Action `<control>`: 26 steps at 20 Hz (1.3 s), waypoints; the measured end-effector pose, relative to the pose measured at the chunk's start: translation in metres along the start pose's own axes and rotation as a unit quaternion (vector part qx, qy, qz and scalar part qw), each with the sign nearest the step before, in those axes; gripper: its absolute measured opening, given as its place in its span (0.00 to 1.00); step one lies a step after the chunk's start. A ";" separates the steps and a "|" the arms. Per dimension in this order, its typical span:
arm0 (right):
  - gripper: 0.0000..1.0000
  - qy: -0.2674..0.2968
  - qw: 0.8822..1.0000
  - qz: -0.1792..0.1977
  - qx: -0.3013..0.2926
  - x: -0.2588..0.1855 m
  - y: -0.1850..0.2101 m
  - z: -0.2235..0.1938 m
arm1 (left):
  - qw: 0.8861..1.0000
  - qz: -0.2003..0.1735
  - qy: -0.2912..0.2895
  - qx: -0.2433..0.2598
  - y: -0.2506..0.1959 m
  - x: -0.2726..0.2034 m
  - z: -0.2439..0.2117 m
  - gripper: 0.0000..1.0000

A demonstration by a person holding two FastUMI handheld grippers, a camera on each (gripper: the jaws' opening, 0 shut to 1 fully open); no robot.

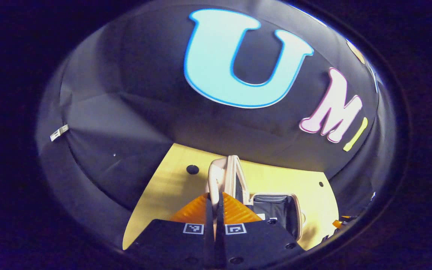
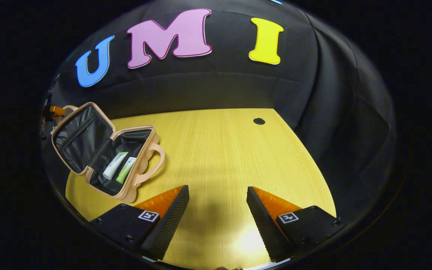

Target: First open the suitcase, pack the skin care products into it, and then close the suitcase.

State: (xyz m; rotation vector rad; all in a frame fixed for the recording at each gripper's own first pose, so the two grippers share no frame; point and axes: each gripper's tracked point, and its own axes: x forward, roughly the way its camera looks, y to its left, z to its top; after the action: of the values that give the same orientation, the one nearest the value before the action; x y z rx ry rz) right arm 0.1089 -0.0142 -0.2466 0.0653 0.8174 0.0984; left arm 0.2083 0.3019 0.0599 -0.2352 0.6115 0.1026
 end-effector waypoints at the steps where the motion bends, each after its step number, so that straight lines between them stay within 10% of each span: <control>1: 0.99 -0.004 1.000 0.003 0.003 0.000 -0.005 0.003 | 1.000 -0.005 0.003 0.006 -0.023 -0.005 0.001 0.06; 12: 0.97 -0.025 0.998 0.057 0.007 0.005 -0.035 0.017 | 0.988 -0.137 0.048 -0.061 -0.251 0.014 -0.094 0.06; 20: 0.98 -0.035 0.997 0.058 0.034 -0.008 -0.038 0.019 | 0.986 -0.100 0.130 -0.001 -0.314 0.094 -0.223 0.08; 22: 0.98 -0.041 0.997 0.054 0.031 -0.015 -0.036 0.022 | 0.985 -0.106 0.138 -0.017 -0.322 0.096 -0.235 0.15; 26: 0.98 -0.075 0.996 0.044 0.033 -0.038 -0.023 0.046 | 0.990 -0.128 0.054 -0.031 -0.328 0.053 -0.199 0.80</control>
State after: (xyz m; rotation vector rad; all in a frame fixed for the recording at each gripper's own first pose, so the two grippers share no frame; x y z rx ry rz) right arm 0.1181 -0.0424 -0.1896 0.1691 0.6674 0.1478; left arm 0.1945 -0.0636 -0.0665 -0.3795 0.6816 -0.1402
